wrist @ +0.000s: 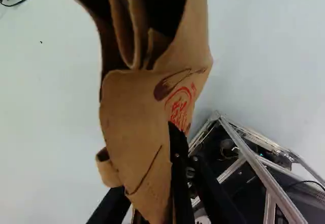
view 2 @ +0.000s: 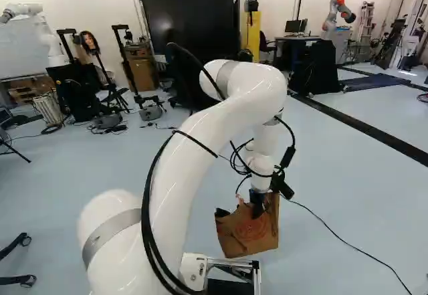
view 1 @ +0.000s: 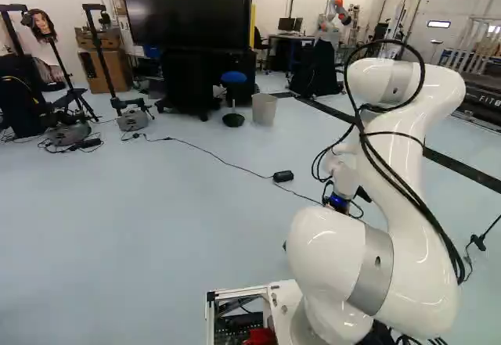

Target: Pick up the grocery bag from the ground

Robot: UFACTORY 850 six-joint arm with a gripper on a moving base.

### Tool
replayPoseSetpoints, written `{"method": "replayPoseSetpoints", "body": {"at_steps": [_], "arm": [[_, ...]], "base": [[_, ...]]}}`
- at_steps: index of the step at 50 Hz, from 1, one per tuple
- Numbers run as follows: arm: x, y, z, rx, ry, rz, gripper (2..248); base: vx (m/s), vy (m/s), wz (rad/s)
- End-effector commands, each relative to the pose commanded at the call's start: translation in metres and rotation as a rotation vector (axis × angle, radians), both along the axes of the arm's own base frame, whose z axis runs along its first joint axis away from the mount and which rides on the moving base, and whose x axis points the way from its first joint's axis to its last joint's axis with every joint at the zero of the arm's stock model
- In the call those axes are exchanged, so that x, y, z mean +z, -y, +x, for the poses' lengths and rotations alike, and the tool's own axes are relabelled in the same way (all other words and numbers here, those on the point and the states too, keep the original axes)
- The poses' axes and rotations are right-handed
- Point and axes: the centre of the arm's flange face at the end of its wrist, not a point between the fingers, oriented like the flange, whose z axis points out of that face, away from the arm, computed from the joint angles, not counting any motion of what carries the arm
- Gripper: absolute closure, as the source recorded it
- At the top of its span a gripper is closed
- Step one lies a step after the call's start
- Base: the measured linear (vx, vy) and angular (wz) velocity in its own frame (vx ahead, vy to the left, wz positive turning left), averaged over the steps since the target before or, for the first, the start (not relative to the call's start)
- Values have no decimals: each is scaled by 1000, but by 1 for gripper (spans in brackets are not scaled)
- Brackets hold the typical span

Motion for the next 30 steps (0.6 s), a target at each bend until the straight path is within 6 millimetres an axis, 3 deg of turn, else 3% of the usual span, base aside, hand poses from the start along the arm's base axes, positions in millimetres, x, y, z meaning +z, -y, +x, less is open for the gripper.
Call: {"method": "replayPoseSetpoints", "body": {"at_steps": [30], "arm": [[45, -3, -31, -37, 12, -10, 229]], "base": [[0, 0, 0]]}}
